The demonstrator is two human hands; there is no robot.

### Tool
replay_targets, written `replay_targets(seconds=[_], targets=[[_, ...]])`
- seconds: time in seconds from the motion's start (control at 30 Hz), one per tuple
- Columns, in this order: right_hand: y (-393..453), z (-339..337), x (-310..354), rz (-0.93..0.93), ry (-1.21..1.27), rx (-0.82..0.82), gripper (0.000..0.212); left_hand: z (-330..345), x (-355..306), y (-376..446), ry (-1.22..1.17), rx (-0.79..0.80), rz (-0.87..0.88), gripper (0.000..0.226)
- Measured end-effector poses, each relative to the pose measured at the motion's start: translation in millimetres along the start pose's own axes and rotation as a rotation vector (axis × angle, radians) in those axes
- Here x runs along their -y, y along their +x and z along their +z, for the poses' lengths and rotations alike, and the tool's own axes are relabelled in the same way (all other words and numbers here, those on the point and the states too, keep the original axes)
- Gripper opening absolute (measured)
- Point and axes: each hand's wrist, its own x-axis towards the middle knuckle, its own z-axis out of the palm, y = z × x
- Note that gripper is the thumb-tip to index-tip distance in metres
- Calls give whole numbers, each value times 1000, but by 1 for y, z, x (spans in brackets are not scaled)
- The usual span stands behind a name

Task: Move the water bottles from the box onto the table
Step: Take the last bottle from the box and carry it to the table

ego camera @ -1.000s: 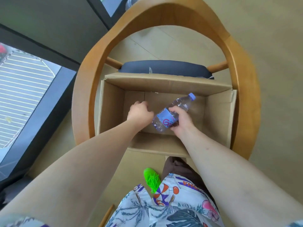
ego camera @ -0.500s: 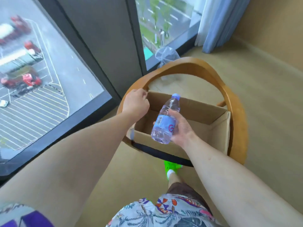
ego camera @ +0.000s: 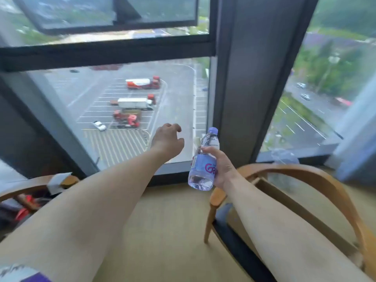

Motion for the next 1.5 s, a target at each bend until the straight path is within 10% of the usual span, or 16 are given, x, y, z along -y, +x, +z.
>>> replay_targets(seconds=[0.17,0.7,1.5], targets=[[28,91,-11,93,-218,283,50,-67,68,-44,39,-193,-249,39],[-125,336,-238,572,-541,1157,14,-203,163,-448,276,-631,-1129,36],[-578,483,-625,1043,-806,1681,46,-226,170,-1057,187,-933,-1799,43]])
